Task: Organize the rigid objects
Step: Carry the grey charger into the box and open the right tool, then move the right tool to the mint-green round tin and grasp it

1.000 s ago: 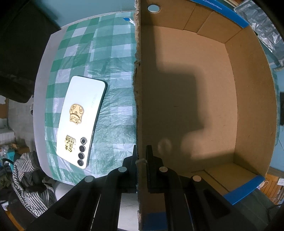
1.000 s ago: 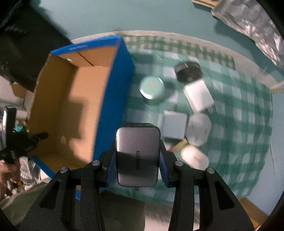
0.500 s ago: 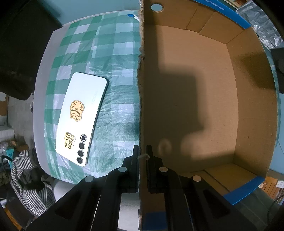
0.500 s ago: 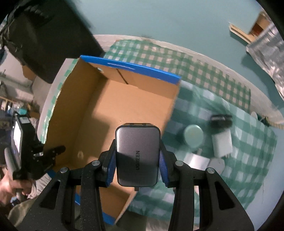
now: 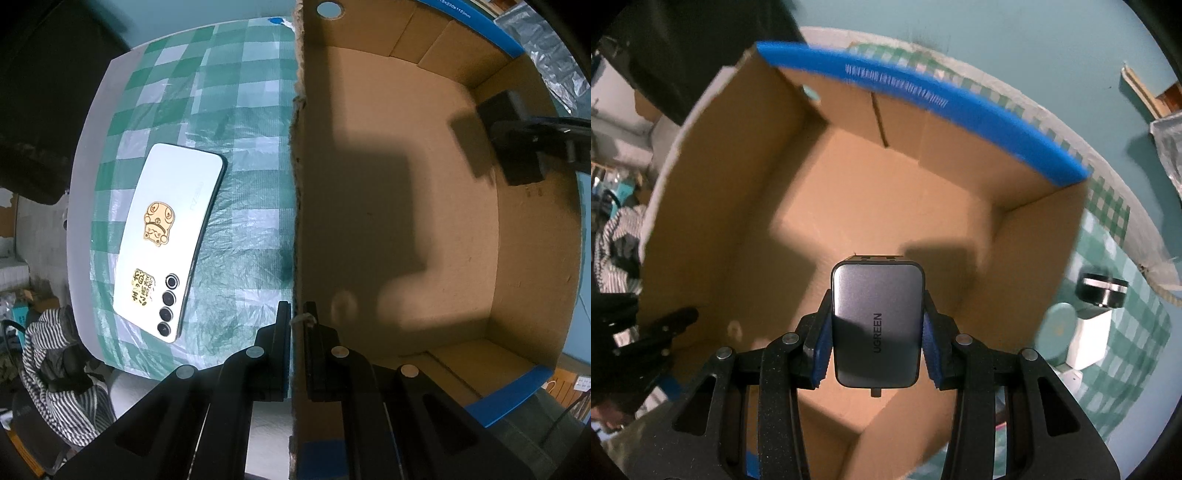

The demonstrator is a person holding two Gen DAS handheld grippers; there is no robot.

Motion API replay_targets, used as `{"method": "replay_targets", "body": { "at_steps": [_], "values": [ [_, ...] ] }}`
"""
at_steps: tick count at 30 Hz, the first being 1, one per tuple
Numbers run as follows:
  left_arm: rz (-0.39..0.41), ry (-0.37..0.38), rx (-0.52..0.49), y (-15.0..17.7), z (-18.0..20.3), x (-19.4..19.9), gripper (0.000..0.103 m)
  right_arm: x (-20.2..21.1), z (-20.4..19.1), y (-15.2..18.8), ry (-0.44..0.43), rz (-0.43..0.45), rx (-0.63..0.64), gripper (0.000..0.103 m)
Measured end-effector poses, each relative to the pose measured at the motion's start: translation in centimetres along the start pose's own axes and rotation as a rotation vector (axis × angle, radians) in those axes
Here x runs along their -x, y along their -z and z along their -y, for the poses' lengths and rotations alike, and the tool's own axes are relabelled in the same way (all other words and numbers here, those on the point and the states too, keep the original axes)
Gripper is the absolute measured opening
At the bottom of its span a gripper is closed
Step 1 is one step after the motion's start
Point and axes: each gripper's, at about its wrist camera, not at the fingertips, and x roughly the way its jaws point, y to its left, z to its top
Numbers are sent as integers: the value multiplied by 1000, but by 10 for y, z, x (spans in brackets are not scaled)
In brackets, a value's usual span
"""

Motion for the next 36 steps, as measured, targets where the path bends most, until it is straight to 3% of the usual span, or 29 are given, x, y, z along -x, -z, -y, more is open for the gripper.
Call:
{"method": "replay_targets", "body": {
  "at_steps": [4,6,11,18,27,36],
  "values": [
    [-6,-3,6,0,1,-2,6,-1,-4,-4,24,8,25,41],
    [-8,-5,8,-2,0,-2,6,1,-2,-5,11,15,17,31],
    [-9,-4,6,-3,-1,-3,6,5,5,-8,3,-4,4,31],
    [-4,-6,1,-2,2,1,6,28,6,0,-13,74,-10,54],
    [-4,-7,-7,-2,5,3,6,70,30,15,-8,144,-52,62],
    [-5,-5,-8,-2,3,3,6,81,86,33,20,155,-168,64]
  ]
}}
